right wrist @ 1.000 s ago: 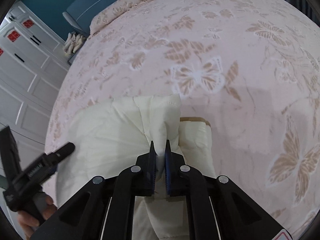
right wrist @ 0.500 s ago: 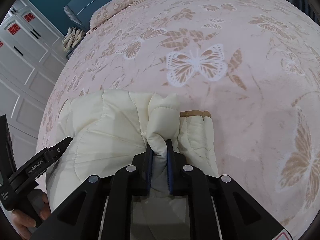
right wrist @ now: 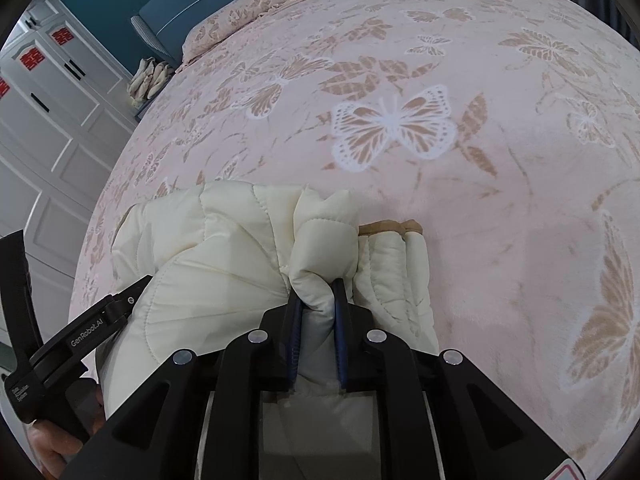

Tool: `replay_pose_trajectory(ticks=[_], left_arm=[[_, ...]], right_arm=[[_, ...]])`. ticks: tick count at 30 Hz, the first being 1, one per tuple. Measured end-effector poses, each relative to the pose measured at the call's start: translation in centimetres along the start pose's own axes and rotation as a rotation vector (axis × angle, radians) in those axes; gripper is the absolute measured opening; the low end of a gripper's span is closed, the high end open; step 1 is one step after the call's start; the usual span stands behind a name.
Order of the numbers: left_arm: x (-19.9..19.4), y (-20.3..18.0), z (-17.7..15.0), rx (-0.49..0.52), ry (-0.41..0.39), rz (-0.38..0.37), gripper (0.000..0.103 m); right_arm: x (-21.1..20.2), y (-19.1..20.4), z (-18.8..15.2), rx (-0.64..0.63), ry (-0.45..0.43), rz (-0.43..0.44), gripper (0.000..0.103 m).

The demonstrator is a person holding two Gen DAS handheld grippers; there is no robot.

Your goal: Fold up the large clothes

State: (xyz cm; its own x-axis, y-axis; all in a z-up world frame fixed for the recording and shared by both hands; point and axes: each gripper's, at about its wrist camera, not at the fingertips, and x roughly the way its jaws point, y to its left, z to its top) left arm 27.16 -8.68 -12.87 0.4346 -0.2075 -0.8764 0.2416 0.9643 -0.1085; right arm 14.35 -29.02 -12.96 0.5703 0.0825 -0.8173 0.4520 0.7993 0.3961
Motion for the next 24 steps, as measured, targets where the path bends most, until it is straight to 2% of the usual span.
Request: replay_pose_trajectory(ticks=[8,12,13,15,17,21,24], left_arm=[[0.0,0.0,-0.1,0.001,-0.011,0.007,0.09],[-1.3,1.3,0.1,-0.05,0.003,-0.072,0.09],[-2.0,1.8,0.0,-0.067,0.006,-0.088,0.09],[-3.8,3.3,-0.5,-0.112,0.02,-0.151,0.09],[-5.6,4.7,-1.7,-0.142,0.042,-0.218,0.09],[-8.1,6.7,-4.8,-0.153,0.076,-0.26,0.093],[-9.1,7.9,-7.3,-0.176,0.105,-0.295,0.094]], right_arm=[[0.0,0.2,0.0,-0.012,-0.002,-0.011,0.011],[-0.7,0.6,0.5,-0.037,0.006,-0.022,0.014],[-1.5,0.7,0.7,-0.041,0.008,-0.024,0.016],[-3.6,0.8,0.6,-0.035,0.003,-0.032,0.029],[-5.6,0.3,0.1,-0.019,0.001,0.003,0.051],[-8.5,-1.0,-1.9,0.001,0.025,0.038,0.061],[-9.5,-1.9,-3.7,0.028,0.076,0.068,0.066]])
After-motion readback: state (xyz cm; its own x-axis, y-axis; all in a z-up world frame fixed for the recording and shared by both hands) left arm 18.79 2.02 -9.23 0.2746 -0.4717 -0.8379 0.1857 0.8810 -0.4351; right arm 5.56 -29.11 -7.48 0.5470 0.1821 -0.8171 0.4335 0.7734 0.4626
